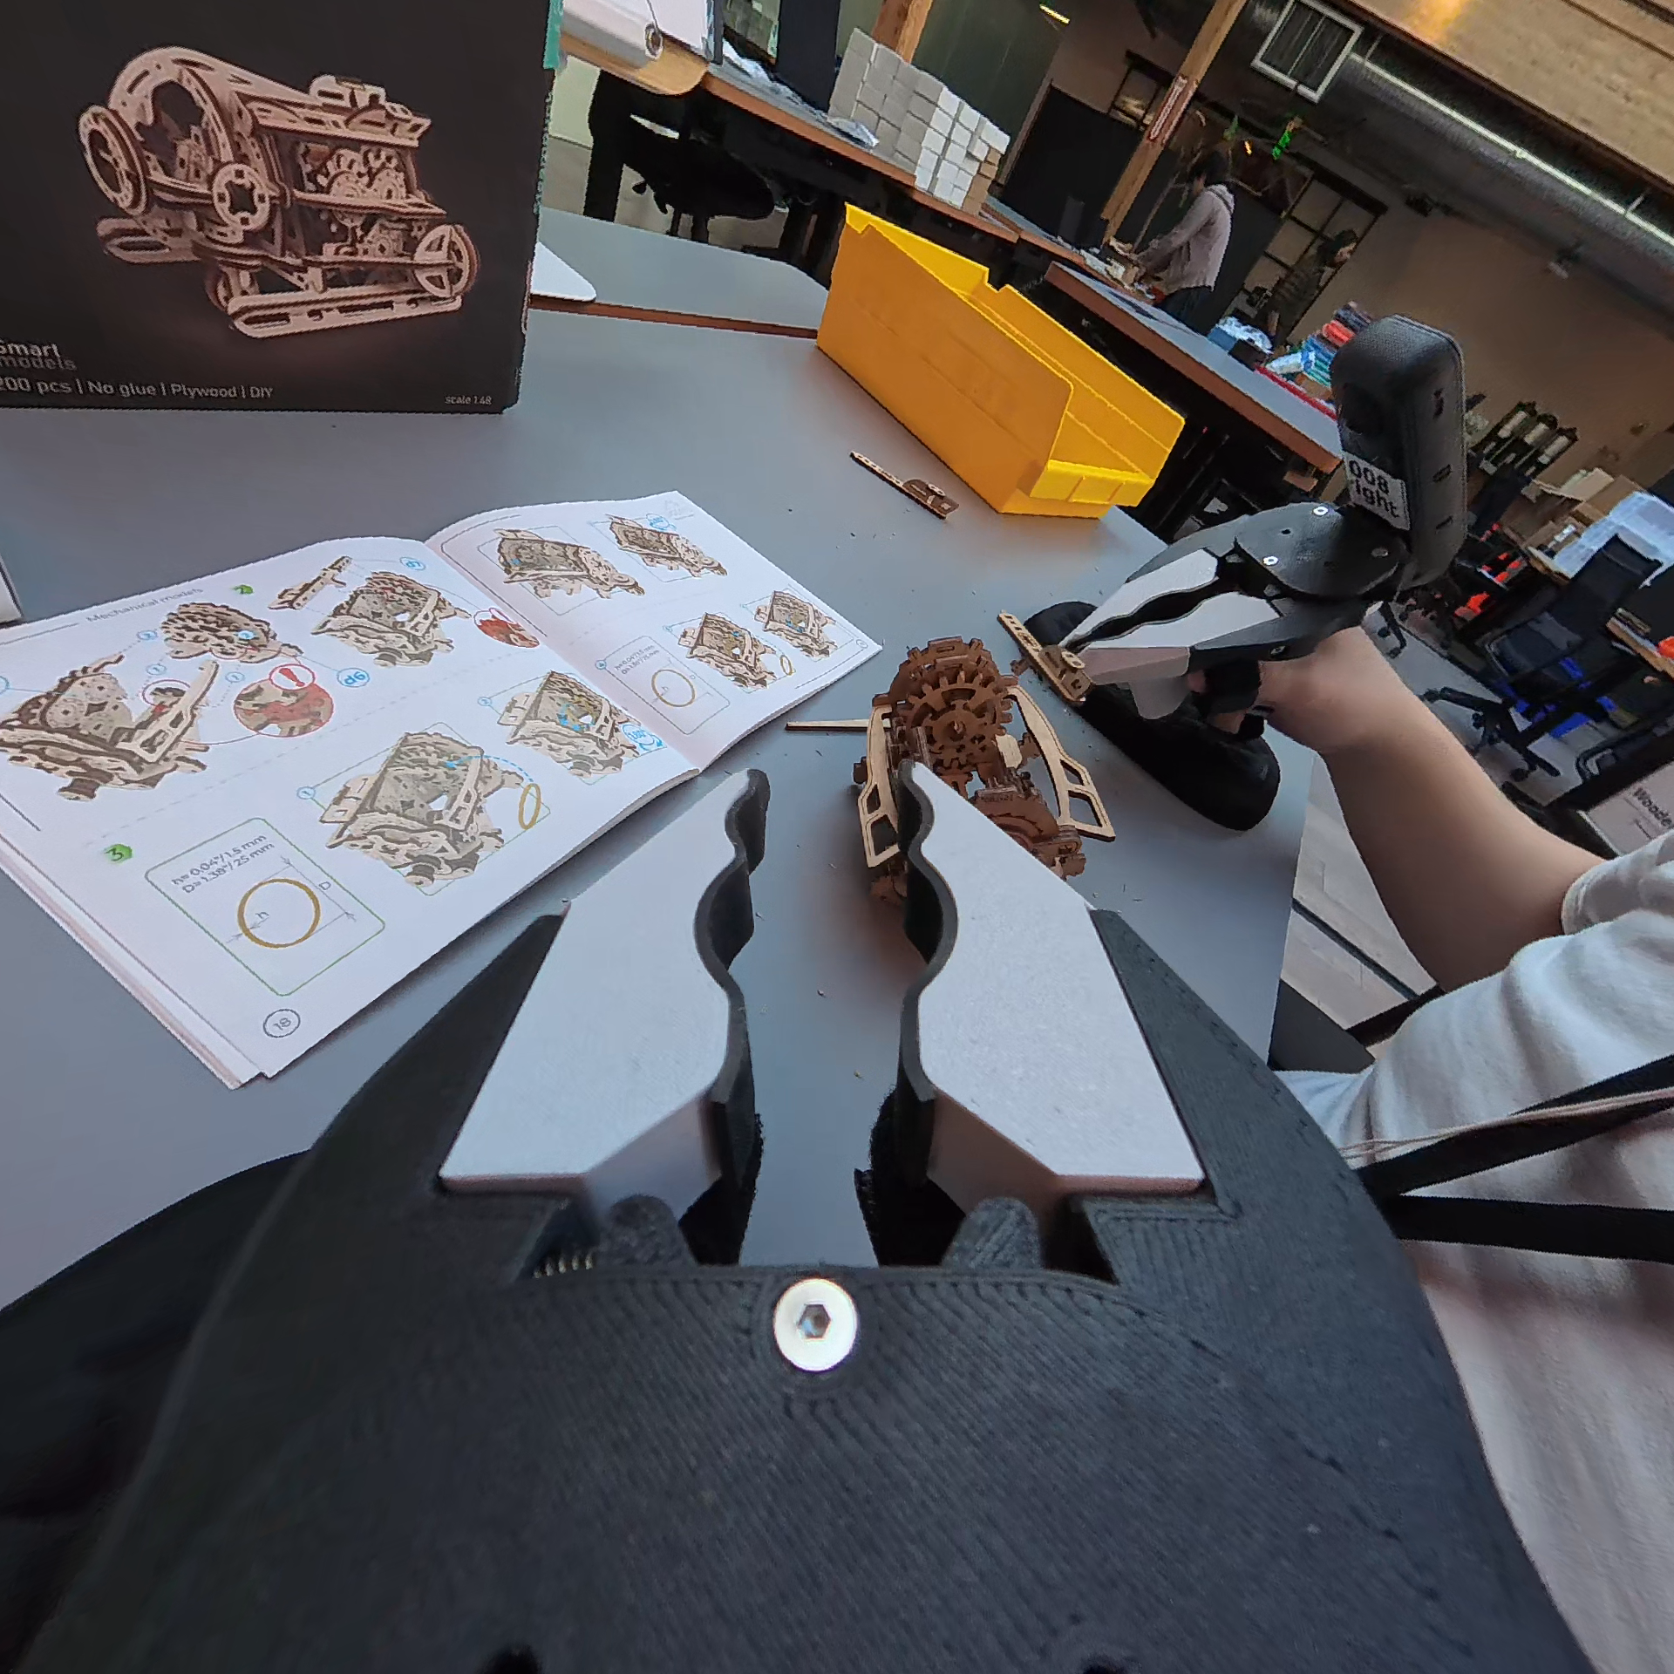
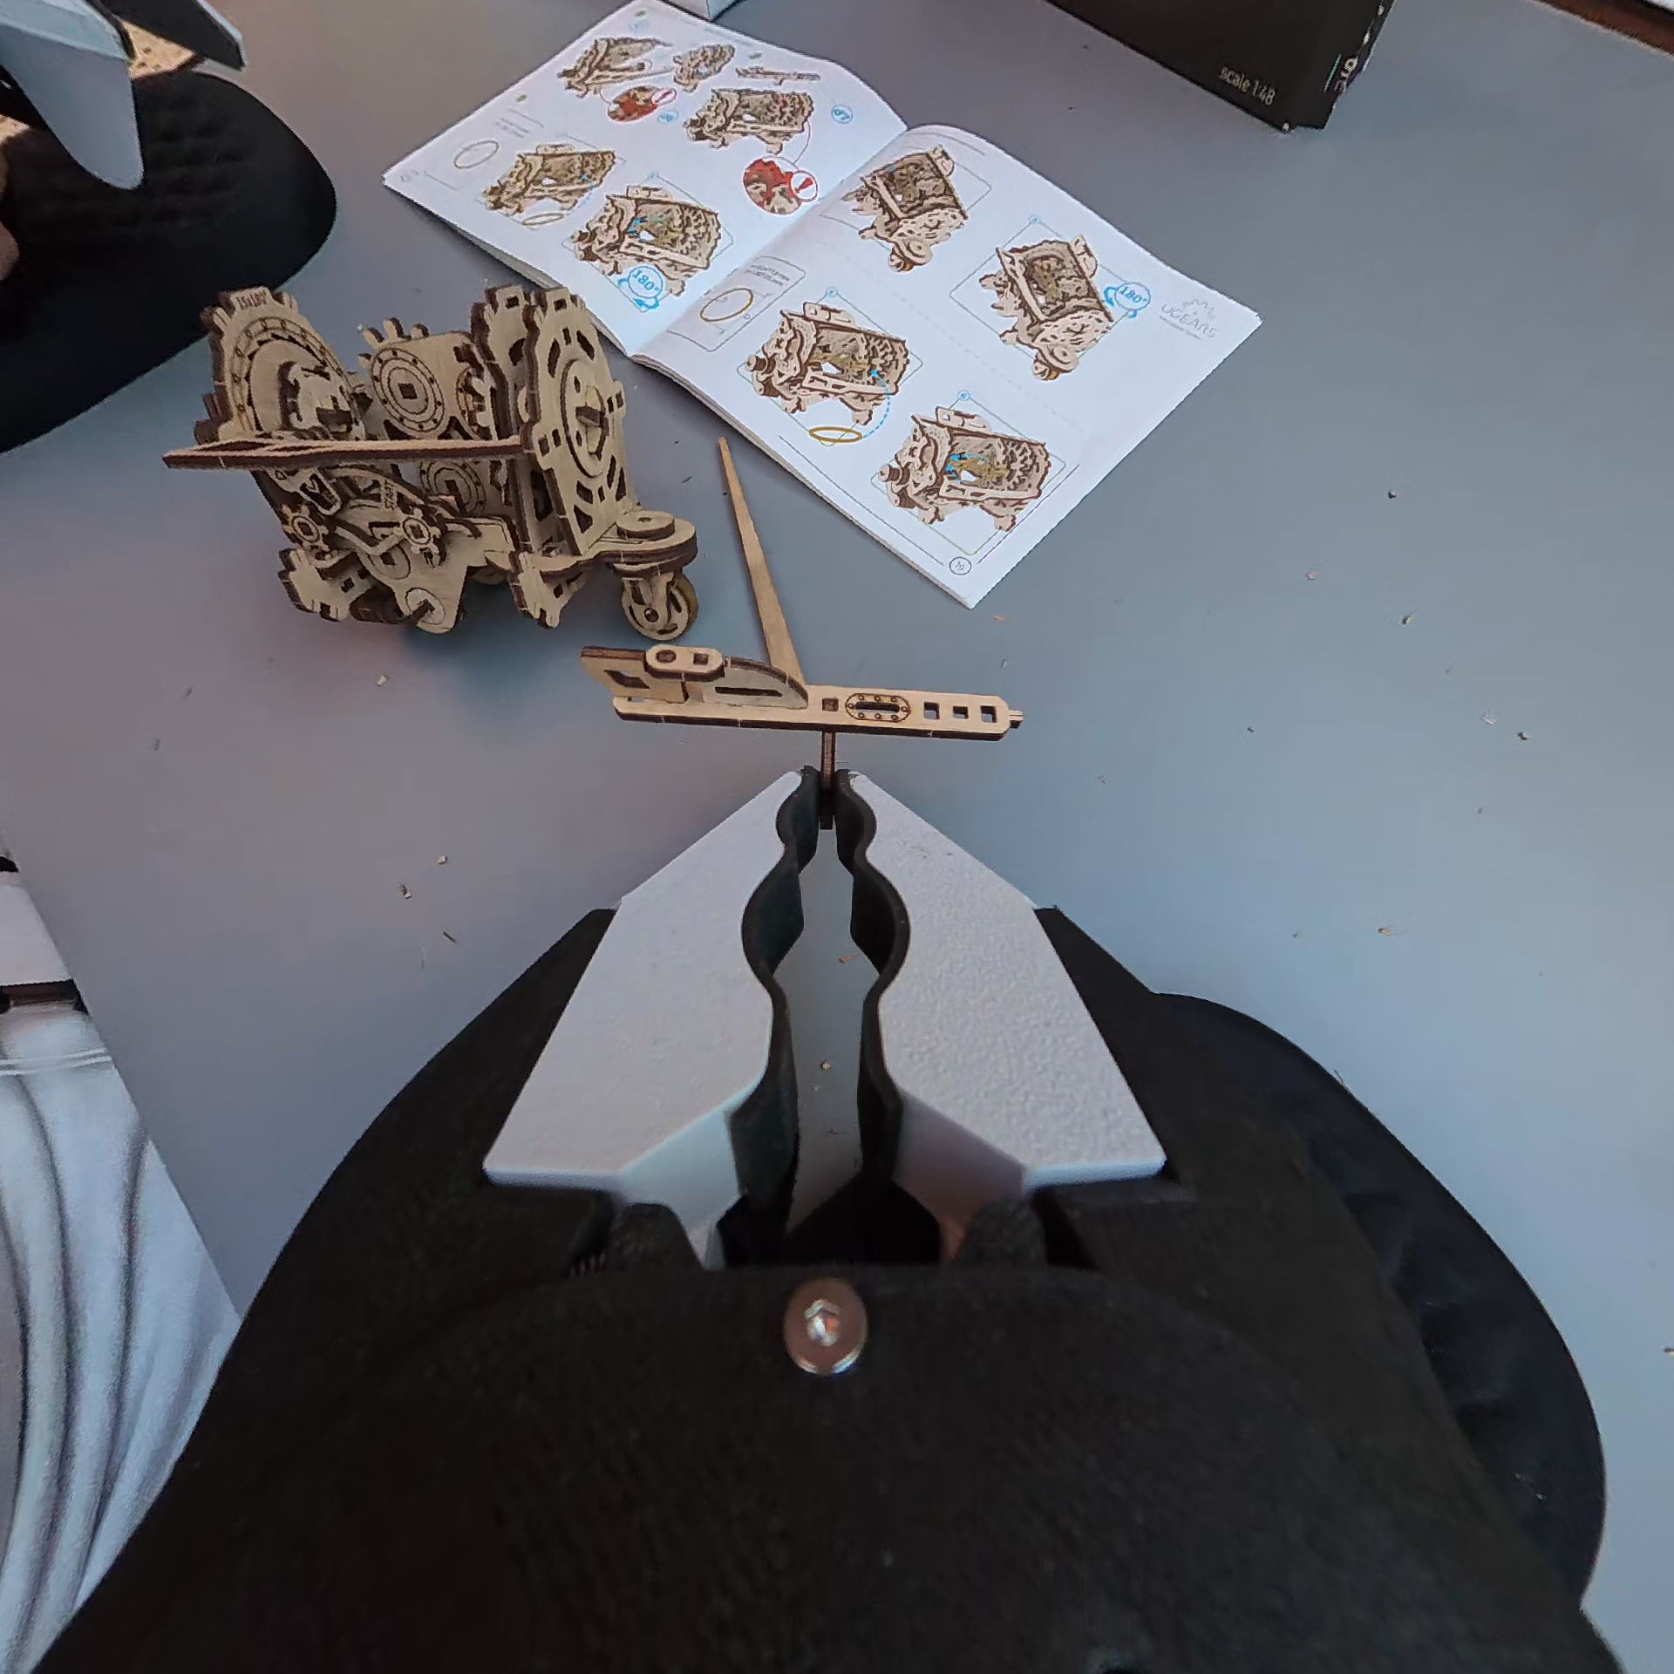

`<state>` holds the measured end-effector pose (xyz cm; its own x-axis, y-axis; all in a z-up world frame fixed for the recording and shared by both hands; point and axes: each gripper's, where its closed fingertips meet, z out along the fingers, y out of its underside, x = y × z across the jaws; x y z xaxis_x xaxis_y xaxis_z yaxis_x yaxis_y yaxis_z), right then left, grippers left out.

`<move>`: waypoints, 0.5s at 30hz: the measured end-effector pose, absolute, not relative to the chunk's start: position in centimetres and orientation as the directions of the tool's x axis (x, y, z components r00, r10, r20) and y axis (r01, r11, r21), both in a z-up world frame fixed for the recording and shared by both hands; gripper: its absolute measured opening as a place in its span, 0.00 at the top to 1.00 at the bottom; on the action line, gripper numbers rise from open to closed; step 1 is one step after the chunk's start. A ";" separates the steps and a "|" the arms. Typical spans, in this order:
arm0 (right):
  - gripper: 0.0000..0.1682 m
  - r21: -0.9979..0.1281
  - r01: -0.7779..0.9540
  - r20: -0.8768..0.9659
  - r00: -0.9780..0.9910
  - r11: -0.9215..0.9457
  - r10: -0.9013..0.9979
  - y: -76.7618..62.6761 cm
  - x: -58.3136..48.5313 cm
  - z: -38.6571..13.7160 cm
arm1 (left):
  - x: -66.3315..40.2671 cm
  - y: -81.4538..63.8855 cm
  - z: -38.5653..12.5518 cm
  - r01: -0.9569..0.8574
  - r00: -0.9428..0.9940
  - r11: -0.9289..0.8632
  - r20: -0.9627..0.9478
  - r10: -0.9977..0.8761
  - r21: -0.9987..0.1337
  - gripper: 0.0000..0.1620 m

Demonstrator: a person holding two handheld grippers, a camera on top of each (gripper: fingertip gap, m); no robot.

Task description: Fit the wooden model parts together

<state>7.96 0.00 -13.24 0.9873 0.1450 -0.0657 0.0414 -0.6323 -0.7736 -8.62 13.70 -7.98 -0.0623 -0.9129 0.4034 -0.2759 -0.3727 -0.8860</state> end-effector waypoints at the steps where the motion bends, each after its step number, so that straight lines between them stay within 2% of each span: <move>1: 0.99 -0.774 0.037 -0.071 0.987 -0.632 0.145 0.0 8.0 -13.1 | -8.6 13.7 -8.0 -0.277 -0.061 -0.371 0.402 -0.914 -0.886 0.83; 7: 0.99 -0.782 -0.010 -0.125 0.982 -0.624 0.141 0.6 7.6 -12.3 | -8.4 13.6 -7.6 -0.277 -0.055 -0.376 0.405 -0.913 -0.884 0.83; 12: 0.99 -0.798 -0.054 -0.184 0.970 -0.600 0.157 1.9 6.6 -10.5 | -7.8 14.1 -7.4 -0.290 0.000 -0.383 0.400 -0.916 -0.877 0.74; 15: 0.99 -0.798 -0.050 -0.197 0.964 -0.600 0.181 3.2 6.0 -9.2 | -7.1 13.6 -6.9 -0.306 -0.006 -0.370 0.390 -0.921 -0.877 0.74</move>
